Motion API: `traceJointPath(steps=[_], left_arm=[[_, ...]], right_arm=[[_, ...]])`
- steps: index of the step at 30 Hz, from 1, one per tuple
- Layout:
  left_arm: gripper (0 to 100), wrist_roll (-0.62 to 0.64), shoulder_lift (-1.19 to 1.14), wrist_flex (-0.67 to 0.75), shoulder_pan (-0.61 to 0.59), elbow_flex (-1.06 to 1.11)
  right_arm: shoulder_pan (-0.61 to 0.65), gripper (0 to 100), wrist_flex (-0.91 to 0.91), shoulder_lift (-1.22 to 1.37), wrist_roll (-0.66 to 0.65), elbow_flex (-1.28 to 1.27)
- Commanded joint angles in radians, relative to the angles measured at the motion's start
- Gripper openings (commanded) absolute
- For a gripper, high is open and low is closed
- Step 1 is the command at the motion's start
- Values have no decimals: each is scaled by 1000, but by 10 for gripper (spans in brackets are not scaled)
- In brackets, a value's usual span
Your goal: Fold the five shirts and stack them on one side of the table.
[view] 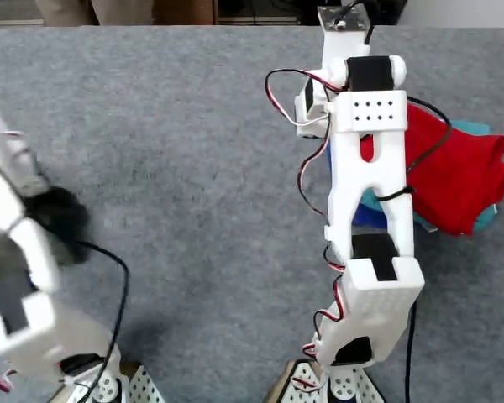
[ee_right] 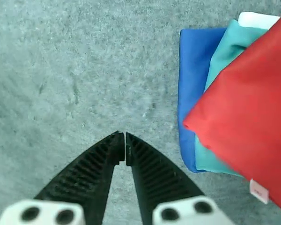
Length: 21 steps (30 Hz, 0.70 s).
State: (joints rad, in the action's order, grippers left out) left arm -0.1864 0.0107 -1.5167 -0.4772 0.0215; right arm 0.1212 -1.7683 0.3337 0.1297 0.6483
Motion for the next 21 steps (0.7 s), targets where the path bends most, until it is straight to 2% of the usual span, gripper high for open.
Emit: traceJointPath(steps=[1,6,9,11,14,15,19,21], left_arm=[[18,40,226,-5,203,104],[18,138,395,5,451,172],[19,158,455,25,528,193],[62,158,481,20,554,199],[233,161,512,-34,548,212],[258,170,522,-49,543,213],[247,170,579,-60,413,170],[246,173,610,-61,275,153]], right_arm=[[-39,12,-15,-7,-48,-2],[-68,12,-17,-4,-97,-18],[-67,16,-17,-8,-153,-41],[-65,16,-15,-8,-175,-45],[-41,72,-14,-2,-175,-38],[-25,108,-14,-2,-175,-44],[97,234,-12,-2,-176,-38],[183,249,-11,-1,-175,-38]])
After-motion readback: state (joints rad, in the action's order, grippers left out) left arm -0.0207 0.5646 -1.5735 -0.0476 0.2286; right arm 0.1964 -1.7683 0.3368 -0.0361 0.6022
